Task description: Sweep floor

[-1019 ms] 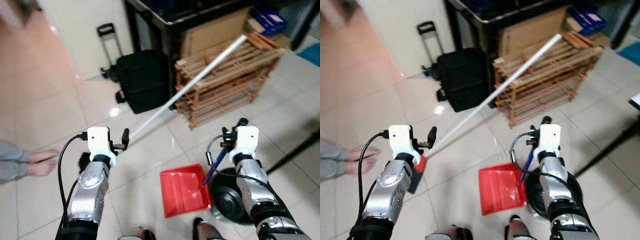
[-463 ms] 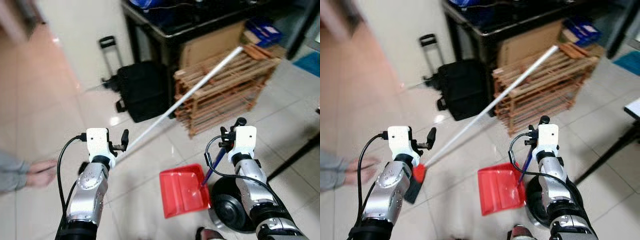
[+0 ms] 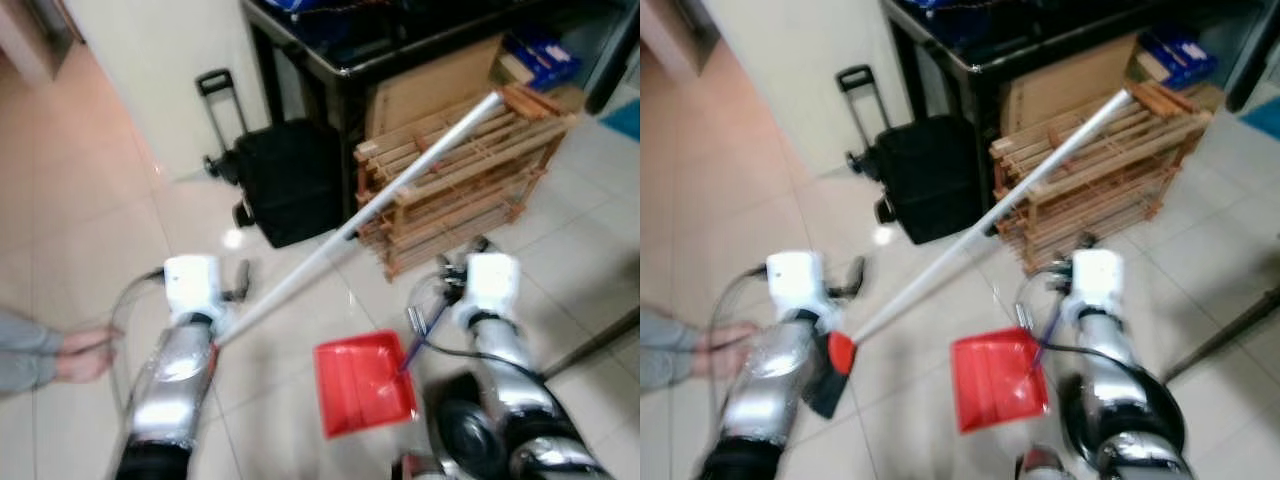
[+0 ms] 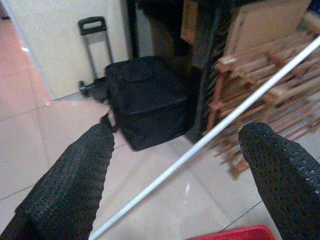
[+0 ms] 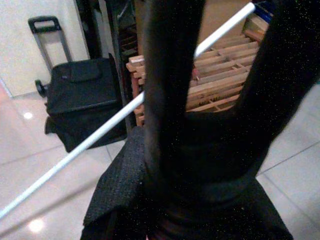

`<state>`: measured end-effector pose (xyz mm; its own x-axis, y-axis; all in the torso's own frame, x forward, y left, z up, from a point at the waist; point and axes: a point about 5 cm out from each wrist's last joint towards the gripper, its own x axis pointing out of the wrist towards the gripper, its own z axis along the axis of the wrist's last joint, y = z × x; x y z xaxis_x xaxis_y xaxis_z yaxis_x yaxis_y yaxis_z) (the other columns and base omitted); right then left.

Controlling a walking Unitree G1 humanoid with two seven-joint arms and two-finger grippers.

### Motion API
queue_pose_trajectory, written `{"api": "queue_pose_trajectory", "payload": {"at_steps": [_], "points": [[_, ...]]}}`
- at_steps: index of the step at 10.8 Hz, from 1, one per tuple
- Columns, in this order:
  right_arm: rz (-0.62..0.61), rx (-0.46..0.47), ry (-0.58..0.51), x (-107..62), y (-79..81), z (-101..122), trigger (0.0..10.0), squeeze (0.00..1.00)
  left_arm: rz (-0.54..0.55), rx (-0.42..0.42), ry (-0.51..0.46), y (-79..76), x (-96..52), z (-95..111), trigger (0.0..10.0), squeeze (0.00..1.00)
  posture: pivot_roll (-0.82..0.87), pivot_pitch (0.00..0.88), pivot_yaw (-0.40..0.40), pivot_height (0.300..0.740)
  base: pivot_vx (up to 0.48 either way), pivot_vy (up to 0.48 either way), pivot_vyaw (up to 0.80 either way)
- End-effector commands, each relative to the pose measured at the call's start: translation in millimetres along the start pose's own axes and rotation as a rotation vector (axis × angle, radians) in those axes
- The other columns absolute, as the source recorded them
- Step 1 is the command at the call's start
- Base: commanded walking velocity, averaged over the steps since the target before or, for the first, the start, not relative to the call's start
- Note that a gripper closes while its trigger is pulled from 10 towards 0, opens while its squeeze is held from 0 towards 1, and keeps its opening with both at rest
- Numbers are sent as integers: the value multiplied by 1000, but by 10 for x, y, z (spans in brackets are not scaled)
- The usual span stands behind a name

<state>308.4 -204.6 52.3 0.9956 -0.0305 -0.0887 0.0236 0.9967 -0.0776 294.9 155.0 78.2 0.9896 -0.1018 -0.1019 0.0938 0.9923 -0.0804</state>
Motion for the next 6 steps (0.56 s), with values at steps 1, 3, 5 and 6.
{"api": "queue_pose_trajectory", "payload": {"at_steps": [1,3,5,6], "points": [[26,4,-51,65,102,126,10000,0,59,22,26,197,-66,-44,10000,0,-142,130,138,740,375,0,0],[25,9,-45,64,108,118,10000,0,60,25,29,207,-69,-50,10000,0,-141,131,138,740,373,0,-400],[23,10,-43,63,110,115,10000,0,61,30,35,215,-72,-63,10000,0,-140,131,141,740,373,0,-800],[22,9,-43,63,114,114,10000,0,62,32,37,222,-73,-65,10000,0,-140,130,141,740,375,0,-800]]}}
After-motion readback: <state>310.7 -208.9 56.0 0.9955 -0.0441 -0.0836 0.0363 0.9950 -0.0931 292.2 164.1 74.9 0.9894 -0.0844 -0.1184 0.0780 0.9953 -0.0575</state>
